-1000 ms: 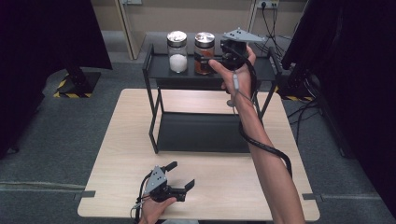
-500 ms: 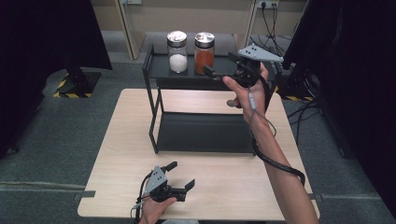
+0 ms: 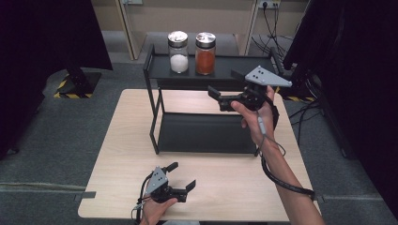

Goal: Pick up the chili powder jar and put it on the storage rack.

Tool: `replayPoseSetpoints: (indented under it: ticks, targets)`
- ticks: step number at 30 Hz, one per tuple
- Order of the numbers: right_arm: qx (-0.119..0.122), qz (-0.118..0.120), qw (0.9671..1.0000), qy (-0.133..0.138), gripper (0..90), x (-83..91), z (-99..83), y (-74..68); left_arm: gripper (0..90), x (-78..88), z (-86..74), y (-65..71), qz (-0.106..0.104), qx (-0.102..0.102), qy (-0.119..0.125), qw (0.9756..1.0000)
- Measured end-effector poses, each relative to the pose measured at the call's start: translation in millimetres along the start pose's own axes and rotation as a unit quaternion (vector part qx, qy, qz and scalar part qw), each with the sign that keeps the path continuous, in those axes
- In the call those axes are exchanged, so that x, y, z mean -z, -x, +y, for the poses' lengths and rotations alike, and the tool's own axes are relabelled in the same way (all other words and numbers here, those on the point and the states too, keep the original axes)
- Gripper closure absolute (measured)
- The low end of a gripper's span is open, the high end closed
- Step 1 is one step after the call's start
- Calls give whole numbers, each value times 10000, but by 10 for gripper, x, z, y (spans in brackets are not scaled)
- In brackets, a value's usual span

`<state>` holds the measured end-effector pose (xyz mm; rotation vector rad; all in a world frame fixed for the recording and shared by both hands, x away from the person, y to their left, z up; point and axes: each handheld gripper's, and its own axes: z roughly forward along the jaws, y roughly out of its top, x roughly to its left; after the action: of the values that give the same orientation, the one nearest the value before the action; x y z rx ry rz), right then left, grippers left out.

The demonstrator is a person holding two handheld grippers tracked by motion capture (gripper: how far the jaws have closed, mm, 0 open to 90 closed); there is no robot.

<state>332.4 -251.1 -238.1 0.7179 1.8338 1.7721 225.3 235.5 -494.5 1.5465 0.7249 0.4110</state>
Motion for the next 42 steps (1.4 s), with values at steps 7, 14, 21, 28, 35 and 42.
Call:
replayPoseSetpoints:
  ticks: [7, 14, 21, 28, 35, 42]
  targets:
    - [139, 150, 9998, -44, 4, 75, -169, -46, 11, -1, -1, -1, 7, 7, 5, 10000]
    - [301, 363, 9987, -172, 5, 107, -310, -123, 11, 4, -1, 0, 19, 20, 21, 10000]
    - [296, 537, 9979, -205, 4, 143, -468, -190, 11, 3, -3, 1, 19, 14, 15, 10000]
    - [261, 653, 9973, -224, 4, 204, -630, -224, 11, 3, -2, 2, 19, 5, 11, 10000]
    - [210, 662, 9972, -266, 5, 245, -820, -223, 11, 1, -3, 2, 20, 0, 3, 10000]
    - [238, 745, 9964, -323, 4, 247, -1062, -233, 11, 4, -1, 0, 14, -3, 9, 10000]
